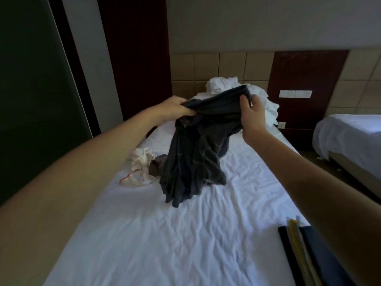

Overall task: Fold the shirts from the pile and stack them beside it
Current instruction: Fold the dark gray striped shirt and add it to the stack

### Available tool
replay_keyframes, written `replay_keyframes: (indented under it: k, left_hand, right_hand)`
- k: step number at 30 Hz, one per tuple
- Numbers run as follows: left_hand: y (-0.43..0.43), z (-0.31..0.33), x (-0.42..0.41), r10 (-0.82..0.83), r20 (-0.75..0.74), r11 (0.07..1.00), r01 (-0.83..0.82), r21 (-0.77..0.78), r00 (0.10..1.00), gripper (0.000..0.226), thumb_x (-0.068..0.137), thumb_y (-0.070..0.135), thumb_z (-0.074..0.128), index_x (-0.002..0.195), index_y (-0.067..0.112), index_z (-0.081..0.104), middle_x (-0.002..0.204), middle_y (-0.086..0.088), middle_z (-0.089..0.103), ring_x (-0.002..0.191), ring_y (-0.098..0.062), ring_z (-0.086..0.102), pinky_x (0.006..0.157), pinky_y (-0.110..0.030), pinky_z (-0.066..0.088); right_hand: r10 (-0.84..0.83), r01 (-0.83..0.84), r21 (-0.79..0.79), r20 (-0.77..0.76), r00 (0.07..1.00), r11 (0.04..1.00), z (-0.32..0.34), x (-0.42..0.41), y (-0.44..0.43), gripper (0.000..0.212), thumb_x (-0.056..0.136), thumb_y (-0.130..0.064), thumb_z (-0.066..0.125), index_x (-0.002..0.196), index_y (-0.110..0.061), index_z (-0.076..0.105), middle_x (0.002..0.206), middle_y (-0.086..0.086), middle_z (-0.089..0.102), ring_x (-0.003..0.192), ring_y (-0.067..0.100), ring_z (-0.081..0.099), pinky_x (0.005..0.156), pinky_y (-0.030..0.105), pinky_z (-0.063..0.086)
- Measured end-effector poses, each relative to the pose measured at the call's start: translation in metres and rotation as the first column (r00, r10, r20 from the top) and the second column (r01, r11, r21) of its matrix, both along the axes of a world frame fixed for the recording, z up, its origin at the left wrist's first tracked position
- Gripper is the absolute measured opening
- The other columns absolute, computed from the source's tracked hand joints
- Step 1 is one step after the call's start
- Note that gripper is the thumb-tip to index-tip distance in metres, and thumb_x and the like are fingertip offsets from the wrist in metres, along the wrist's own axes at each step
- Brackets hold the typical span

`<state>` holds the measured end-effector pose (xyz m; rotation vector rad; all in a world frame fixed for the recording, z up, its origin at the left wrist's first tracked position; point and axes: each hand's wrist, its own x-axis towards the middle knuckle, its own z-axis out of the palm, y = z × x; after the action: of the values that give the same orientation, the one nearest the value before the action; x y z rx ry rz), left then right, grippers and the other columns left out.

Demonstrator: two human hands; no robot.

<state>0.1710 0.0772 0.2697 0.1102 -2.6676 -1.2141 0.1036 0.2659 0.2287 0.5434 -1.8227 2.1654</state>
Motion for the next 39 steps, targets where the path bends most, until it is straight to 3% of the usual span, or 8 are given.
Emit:
replay_keyframes:
  k: [6,11,13,18,25,30,35,39]
  left_hand:
    - [0.015,-0.073,0.017,0.045,0.096,0.953,-0.013,-0.304,0.994,0.025,0.098,0.022,0.048,0.081,0.008,0.058,0.083,-0.016,0.058,0.078,-0.024,0.051,0.066,-0.029,0.035]
    - [0.035,-0.086,0.027,0.204,0.062,0.854,-0.208,0.477,0.977,0.013,0.094,0.009,0.052,0.088,0.009,0.064,0.078,-0.005,0.060,0.073,-0.019,0.056,0.060,-0.025,0.044]
    - [0.043,-0.086,0.027,0.168,0.039,0.887,-0.169,0.430,0.985,0.011,0.093,0.012,0.055,0.083,0.012,0.060,0.078,-0.005,0.059,0.071,-0.017,0.055,0.059,-0.024,0.044]
    - [0.034,-0.102,0.042,-0.171,0.411,0.912,0.301,-0.277,0.896,0.007,0.085,0.031,0.069,0.081,0.027,0.065,0.082,0.007,0.067,0.078,-0.012,0.064,0.067,-0.019,0.047]
    - [0.065,-0.114,0.026,-0.001,0.031,0.980,-0.006,0.197,1.000,0.024,0.097,0.021,0.051,0.114,0.009,0.063,0.115,-0.011,0.064,0.107,-0.026,0.060,0.100,-0.038,0.045]
    - [0.103,-0.091,0.022,-0.104,-0.015,0.954,0.104,0.280,0.994,0.016,0.097,0.016,0.051,0.108,0.011,0.061,0.092,-0.001,0.063,0.086,-0.013,0.059,0.077,-0.020,0.048]
    - [0.122,-0.080,0.015,-0.284,-0.012,0.947,0.282,0.152,0.959,0.023,0.094,0.011,0.055,0.116,0.016,0.061,0.092,0.011,0.062,0.083,0.002,0.057,0.072,-0.008,0.048]
    - [0.116,-0.090,0.008,-0.322,0.014,0.942,0.321,-0.099,0.947,0.007,0.086,0.007,0.064,0.093,0.008,0.064,0.083,-0.003,0.058,0.075,-0.009,0.054,0.070,-0.024,0.043]
  right_hand:
    - [-0.046,0.039,0.398,0.008,0.999,0.917,-0.052,0.017,0.049,0.016,0.096,-0.023,0.053,0.094,-0.008,0.057,0.082,0.001,0.054,0.082,0.014,0.051,0.063,0.018,0.039]
    - [0.089,-0.052,0.823,0.001,0.996,0.565,-0.082,0.030,0.087,0.027,0.090,-0.037,0.060,0.082,-0.012,0.057,0.074,0.000,0.055,0.071,0.013,0.052,0.067,0.030,0.039]
    - [0.084,-0.062,0.910,0.030,0.996,0.410,-0.081,0.034,0.097,0.028,0.087,-0.042,0.062,0.084,-0.014,0.060,0.079,0.001,0.058,0.077,0.017,0.055,0.068,0.030,0.042]
    - [-0.011,-0.069,0.701,0.108,0.994,0.710,-0.074,0.037,0.114,0.044,0.093,-0.033,0.056,0.086,0.010,0.061,0.078,0.010,0.054,0.067,0.013,0.048,0.055,0.020,0.034]
    - [0.088,-0.204,0.388,0.296,0.951,0.899,-0.071,0.037,0.119,0.024,0.091,-0.034,0.059,0.089,-0.011,0.066,0.099,0.010,0.067,0.094,0.023,0.064,0.085,0.036,0.054]
    - [0.374,-0.575,0.538,0.443,0.815,0.616,-0.066,0.048,0.118,0.049,0.082,-0.055,0.047,0.112,-0.019,0.058,0.108,0.000,0.067,0.102,0.017,0.065,0.082,0.029,0.053]
    - [0.341,-0.416,0.536,0.239,0.909,0.734,-0.058,0.042,0.100,0.060,0.090,-0.035,0.059,0.141,-0.030,0.028,0.112,-0.007,0.053,0.107,0.011,0.054,0.093,0.025,0.043]
    - [0.248,-0.158,0.848,0.033,0.968,0.505,-0.059,0.039,0.094,0.023,0.087,-0.031,0.065,0.101,-0.013,0.062,0.086,0.002,0.057,0.084,0.015,0.053,0.064,0.017,0.037]
